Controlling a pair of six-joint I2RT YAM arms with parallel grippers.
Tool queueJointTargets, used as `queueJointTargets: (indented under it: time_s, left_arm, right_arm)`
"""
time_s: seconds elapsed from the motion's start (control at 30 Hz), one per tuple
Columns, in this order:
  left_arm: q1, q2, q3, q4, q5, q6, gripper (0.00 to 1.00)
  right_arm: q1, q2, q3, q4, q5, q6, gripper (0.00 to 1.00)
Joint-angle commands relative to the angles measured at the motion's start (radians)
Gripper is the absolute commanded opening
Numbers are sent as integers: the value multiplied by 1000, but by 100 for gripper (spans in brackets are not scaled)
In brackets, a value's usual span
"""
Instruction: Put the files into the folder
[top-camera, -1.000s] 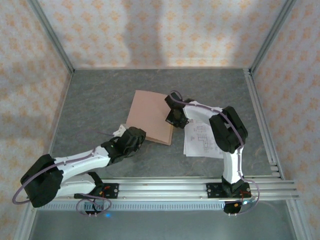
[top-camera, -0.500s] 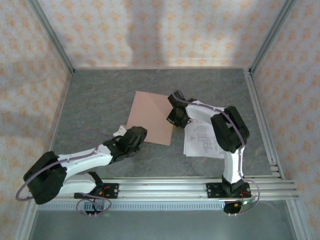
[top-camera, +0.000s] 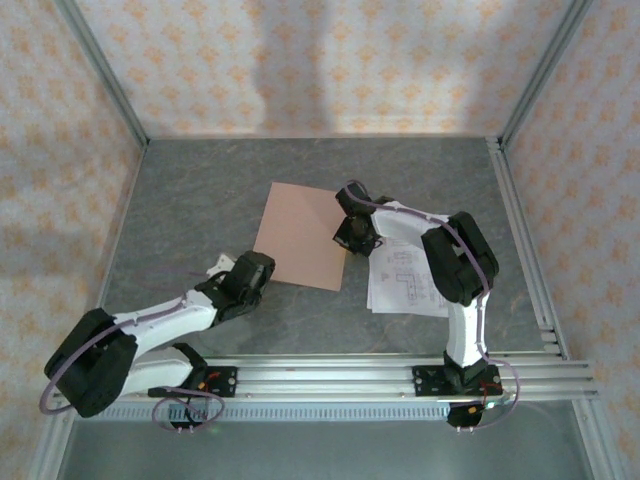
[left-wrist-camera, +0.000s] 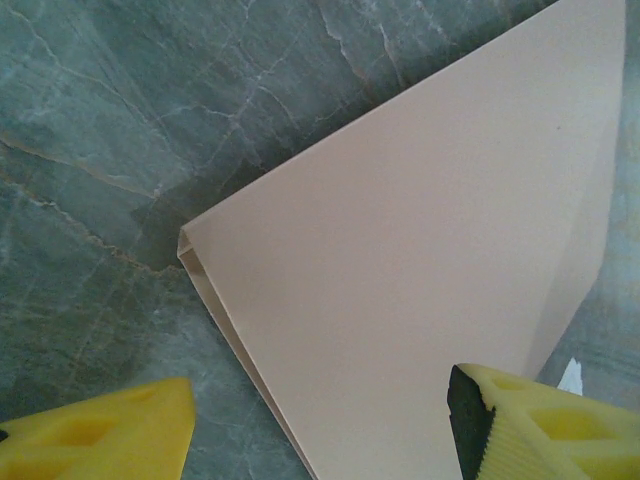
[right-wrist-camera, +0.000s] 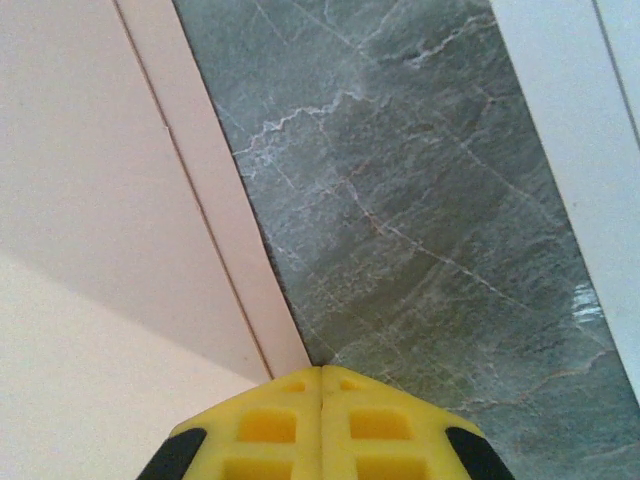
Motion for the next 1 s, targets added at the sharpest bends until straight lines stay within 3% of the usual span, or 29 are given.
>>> queueJointTargets:
  time_s: [0.0,0.73,0.83,0.97]
  left_arm:
    - [13,29,-15,68,-3,26,68]
    - [-21,180,6,239,0,-17,38]
    - [-31,190,6,251,-13,-30,28]
    - [-44,181,4,254,-29,-57,5]
  right_arm:
    - [0,86,-25,-44,18,-9,0]
    - [-2,110,-18,-44,8,-15,0]
    - [-3,112,-21,-43,7,-15,0]
    - [-4,108,-22,-38,5,-19,0]
